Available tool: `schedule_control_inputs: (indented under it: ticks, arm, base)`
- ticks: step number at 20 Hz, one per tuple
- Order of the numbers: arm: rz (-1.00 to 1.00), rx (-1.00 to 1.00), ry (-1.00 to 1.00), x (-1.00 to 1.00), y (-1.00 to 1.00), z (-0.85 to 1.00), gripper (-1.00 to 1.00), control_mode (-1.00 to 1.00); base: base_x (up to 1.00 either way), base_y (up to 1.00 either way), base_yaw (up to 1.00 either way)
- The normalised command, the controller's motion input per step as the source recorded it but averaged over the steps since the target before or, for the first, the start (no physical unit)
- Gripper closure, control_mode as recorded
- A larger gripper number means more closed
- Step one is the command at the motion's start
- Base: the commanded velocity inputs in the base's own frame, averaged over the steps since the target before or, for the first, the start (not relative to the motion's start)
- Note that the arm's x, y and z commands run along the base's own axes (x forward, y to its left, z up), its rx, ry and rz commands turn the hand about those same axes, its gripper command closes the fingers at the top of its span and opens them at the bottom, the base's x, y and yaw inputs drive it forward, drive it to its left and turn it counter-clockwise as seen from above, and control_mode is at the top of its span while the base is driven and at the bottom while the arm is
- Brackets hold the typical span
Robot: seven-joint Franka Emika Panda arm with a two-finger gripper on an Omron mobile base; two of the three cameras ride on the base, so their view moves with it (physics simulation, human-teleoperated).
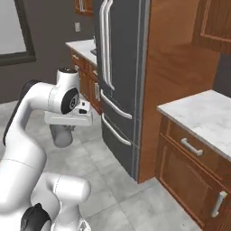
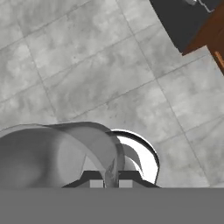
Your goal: Pick the jar and glass cup and place them in the sink. Then turn on the water.
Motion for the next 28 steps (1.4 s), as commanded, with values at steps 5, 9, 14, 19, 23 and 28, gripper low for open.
schedule_control_inputs:
  ticks: [5,9,14,19,23,28]
  arm:
    - [0.0,0.0,0.0,0.0,0.0,0.0,1.0,1.0]
    - [0.0,0.0,0.0,0.0,0.0,0.0,1.0,1.0]
    - [0.0,0.0,0.0,0.0,0.0,0.0,1.0,1.0]
    - [0.0,0.0,0.0,0.0,0.0,0.0,1.0,1.0]
    - [0.0,0.0,0.0,0.0,0.0,0.0,1.0,1.0]
    - [0.0,0.0,0.0,0.0,0.0,0.0,1.0,1.0]
  base:
    - [-0.01,0.0,-1.0]
    - [0.0,0.0,-1.0]
    - [0.0,0.0,-1.0]
    - [0.0,-0.07,-0.83]
    - [0.06,-0.35,-0.1]
    - [0.37,-0.69,0.07]
